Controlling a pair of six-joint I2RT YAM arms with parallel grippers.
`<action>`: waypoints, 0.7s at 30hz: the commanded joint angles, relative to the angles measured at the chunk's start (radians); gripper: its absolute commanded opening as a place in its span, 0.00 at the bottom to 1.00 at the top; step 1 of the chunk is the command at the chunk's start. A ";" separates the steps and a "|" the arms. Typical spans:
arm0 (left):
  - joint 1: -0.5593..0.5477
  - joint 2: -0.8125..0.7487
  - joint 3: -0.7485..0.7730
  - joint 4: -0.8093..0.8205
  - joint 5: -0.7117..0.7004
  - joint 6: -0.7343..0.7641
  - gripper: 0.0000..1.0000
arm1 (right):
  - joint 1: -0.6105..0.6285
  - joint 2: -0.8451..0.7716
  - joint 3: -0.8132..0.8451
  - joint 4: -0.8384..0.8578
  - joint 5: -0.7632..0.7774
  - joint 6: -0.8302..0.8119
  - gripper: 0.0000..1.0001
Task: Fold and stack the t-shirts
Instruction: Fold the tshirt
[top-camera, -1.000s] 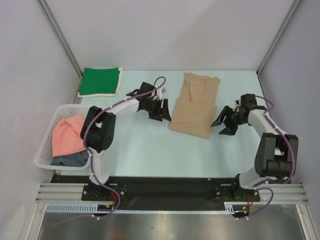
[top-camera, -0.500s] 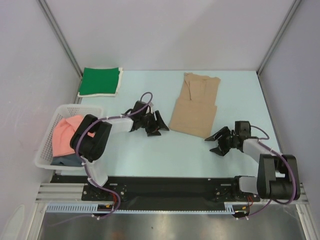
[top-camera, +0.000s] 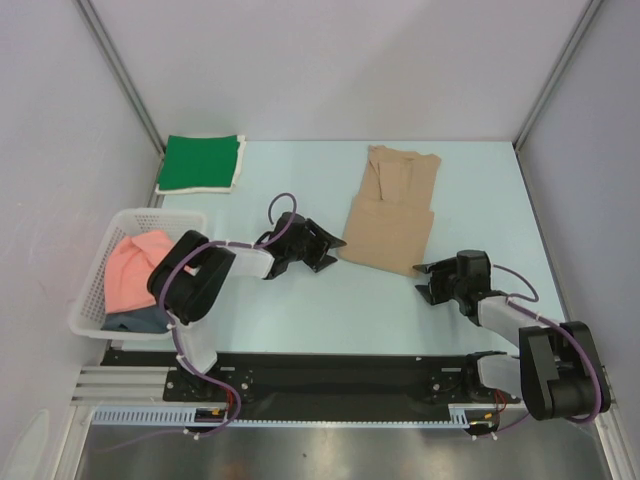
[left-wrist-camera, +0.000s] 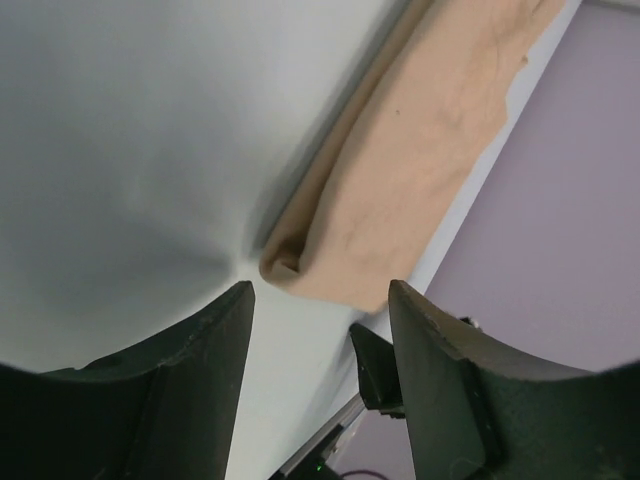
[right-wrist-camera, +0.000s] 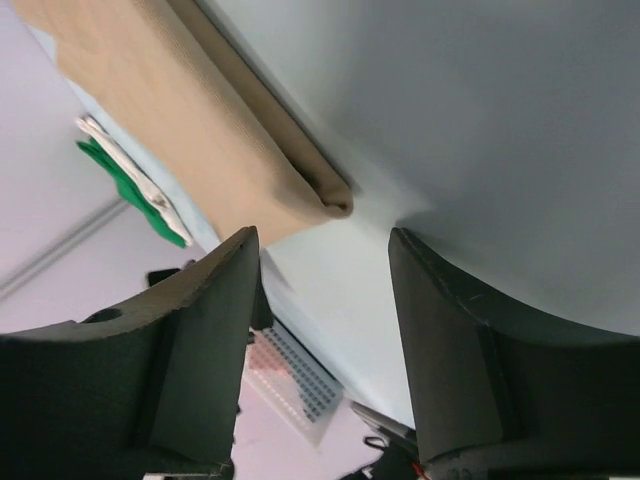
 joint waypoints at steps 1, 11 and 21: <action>-0.001 0.035 -0.012 0.061 -0.057 -0.120 0.61 | 0.006 0.042 -0.046 0.079 0.123 0.074 0.60; -0.002 0.057 0.012 0.026 -0.071 -0.161 0.56 | 0.034 0.125 0.011 0.082 0.129 0.086 0.49; -0.013 0.044 0.045 -0.120 -0.089 -0.170 0.49 | 0.053 0.127 0.021 0.052 0.157 0.098 0.48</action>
